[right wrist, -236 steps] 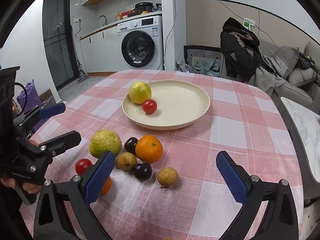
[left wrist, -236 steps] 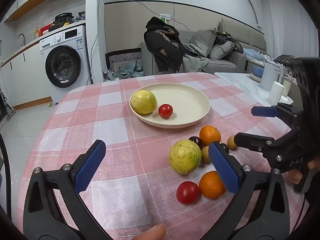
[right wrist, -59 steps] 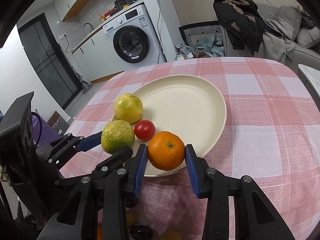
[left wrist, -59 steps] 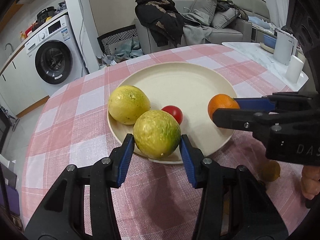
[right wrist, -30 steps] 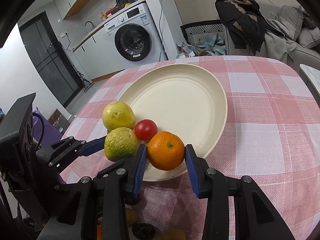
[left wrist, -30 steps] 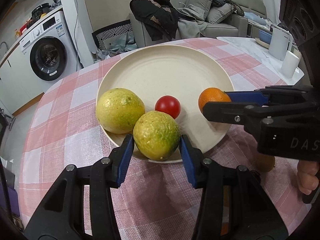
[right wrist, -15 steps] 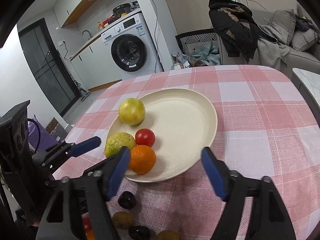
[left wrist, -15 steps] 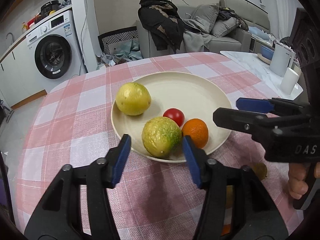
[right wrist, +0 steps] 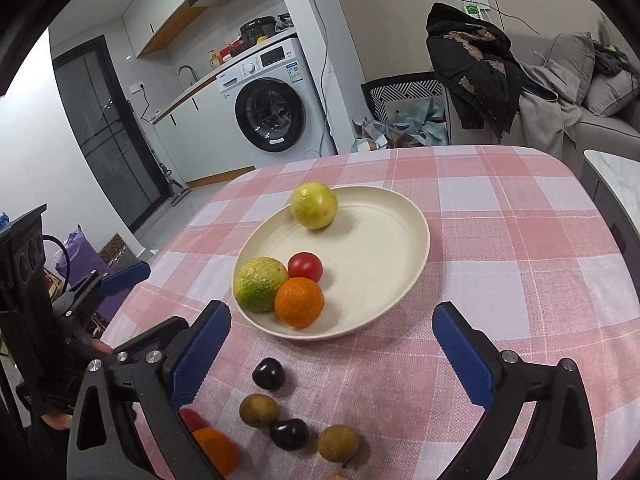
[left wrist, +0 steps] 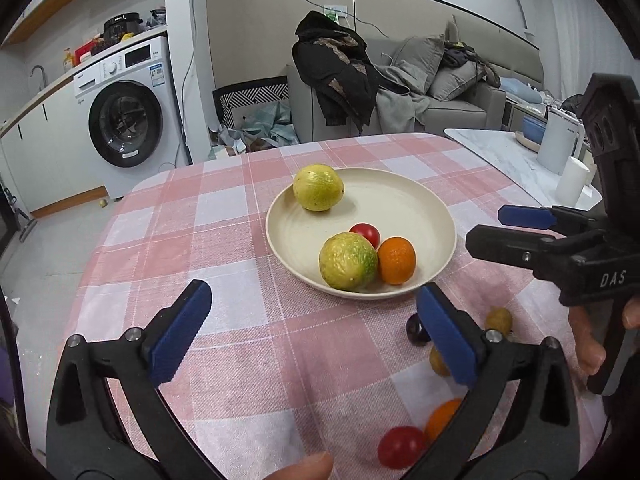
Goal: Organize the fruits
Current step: 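Withdraw both tools from the plate toward the loose fruits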
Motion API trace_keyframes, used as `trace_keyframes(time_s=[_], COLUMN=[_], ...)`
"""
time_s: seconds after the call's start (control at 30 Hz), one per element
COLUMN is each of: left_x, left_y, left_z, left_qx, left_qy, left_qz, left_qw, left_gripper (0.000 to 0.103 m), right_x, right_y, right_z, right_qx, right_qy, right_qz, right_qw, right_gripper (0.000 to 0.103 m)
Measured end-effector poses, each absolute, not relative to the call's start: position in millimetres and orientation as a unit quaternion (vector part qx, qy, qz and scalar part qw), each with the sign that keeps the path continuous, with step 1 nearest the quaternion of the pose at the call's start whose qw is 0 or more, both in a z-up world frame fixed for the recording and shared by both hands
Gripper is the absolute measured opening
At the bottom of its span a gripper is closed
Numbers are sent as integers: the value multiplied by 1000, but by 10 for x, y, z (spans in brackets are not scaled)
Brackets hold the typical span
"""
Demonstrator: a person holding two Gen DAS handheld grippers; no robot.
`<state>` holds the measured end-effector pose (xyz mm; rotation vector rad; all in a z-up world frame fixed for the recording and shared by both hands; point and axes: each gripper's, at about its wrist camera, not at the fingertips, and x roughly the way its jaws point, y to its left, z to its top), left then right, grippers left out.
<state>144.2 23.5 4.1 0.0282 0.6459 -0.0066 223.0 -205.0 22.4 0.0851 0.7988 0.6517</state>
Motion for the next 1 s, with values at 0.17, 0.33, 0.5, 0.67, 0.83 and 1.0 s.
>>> trace_keyframes(time_s=[0.17,0.33,0.5,0.67,0.83,1.0], left_x=[1206,985,813,707,574,528], left_y=[229,193,166,178,194,195], left_z=[127,155,152,115,73,-13], left_qx=[18,11,15,10,5,8], left_qy=[305,301,298,304,305,315], left_qz=[-1,-8,-8,-9,-11,-12], left_qw=[952,953,954,952,952,949], left_gripper=[102,102,102,102,102,102], right_x=[2124,2005,1910,1787,1643,1598], right_y=[-2120,-2214,-2266,-2253,-2242,-2194], right_z=[279,299,283,225,215,178], right_qx=[42,43,31,6,-14,-31], right_qy=[376,378,377,380,369,369], right_qz=[315,313,309,307,313,319], right_qw=[870,870,873,873,875,872], right_gripper=[103,103,103,103,103,103])
